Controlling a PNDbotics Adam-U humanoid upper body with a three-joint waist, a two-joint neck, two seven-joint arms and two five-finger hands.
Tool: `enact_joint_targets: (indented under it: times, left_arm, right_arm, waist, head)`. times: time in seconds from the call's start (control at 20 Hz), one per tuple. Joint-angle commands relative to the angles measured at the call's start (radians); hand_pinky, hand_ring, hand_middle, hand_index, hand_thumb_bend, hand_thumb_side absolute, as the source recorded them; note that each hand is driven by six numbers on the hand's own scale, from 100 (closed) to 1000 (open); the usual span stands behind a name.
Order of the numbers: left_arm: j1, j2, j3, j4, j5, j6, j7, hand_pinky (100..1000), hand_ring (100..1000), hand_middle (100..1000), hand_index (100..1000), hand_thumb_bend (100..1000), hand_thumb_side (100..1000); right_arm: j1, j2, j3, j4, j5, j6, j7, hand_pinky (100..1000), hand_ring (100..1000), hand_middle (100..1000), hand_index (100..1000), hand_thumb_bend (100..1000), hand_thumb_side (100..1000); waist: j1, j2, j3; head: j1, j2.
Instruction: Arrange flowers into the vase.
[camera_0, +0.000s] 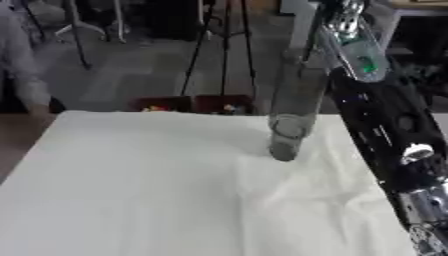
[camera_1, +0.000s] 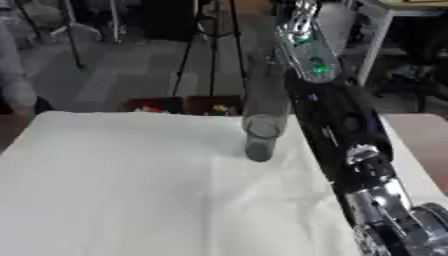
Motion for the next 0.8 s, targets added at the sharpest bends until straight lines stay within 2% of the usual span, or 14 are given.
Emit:
enact_joint_targets:
  times: [0.05,0.25,0.3,0.4,0.5,0.6,0.75,0.8]
  left_arm:
    - [-0.011,0.033,0.008,-0.014,0.003,0.000,-0.001,792,936,945,970,100,1000]
    - [-0.008,0.032,0.009,-0.014,0.002,0.001,0.000,793,936,945,970,100,1000]
    - [-0.007,0.032,0.009,-0.014,0.002,0.001,0.000,793,935,945,970,100,1000]
    - [-0.006,0.031,0.009,-0.014,0.002,0.001,0.001,793,935,945,970,100,1000]
    - [-0.006,0.031,0.010,-0.014,0.002,0.001,0.001,793,935,945,970,100,1000]
    - [-0.004,0.031,0.010,-0.014,0.002,0.001,0.002,793,935,945,970,100,1000]
    - [-0.003,0.031,0.010,-0.014,0.002,0.001,0.002,793,935,945,970,100,1000]
    - [-0.003,0.031,0.010,-0.014,0.002,0.001,0.002,793,935,945,970,100,1000]
  right_arm:
    - [-0.030,-0.015,-0.002,-0.004,0.033,0.024,-0.017,220,138,100,173,394,419]
    - [-0.031,-0.015,-0.004,-0.001,0.061,0.064,-0.028,229,159,100,195,392,422]
    - [-0.031,-0.015,-0.005,-0.001,0.064,0.071,-0.030,244,179,100,221,410,457]
    - [-0.032,-0.015,-0.008,0.010,0.074,0.095,-0.042,256,204,100,250,412,467]
    - [-0.034,-0.013,-0.009,0.007,0.080,0.120,-0.051,272,241,137,279,394,468]
    - [-0.032,-0.013,-0.009,0.001,0.086,0.143,-0.056,316,313,212,325,353,462]
    - [-0.031,-0.014,-0.009,-0.005,0.092,0.163,-0.057,316,313,212,325,353,462]
    - [-0.030,-0.013,-0.009,-0.003,0.092,0.169,-0.055,411,450,344,380,310,447]
  waist:
    - [-0.011,-0.004,0.001]
    - [-0.011,-0.006,0.000]
    - [-0.011,-0.006,-0.001]
    - [-0.011,-0.008,-0.002]
    - [-0.011,-0.010,-0.003]
    - [-0.011,-0.011,-0.004]
    - [-0.011,-0.011,-0.004]
    - [-0.011,-0.011,-0.005]
  head:
    - [0.002,-0.007]
    - [0.002,-0.007]
    - [0.003,-0.007]
    - [0.004,-0.005]
    - [0.004,-0.006]
    - [0.005,-0.006]
    - [0.006,-0.006]
    - [0.007,-0.006]
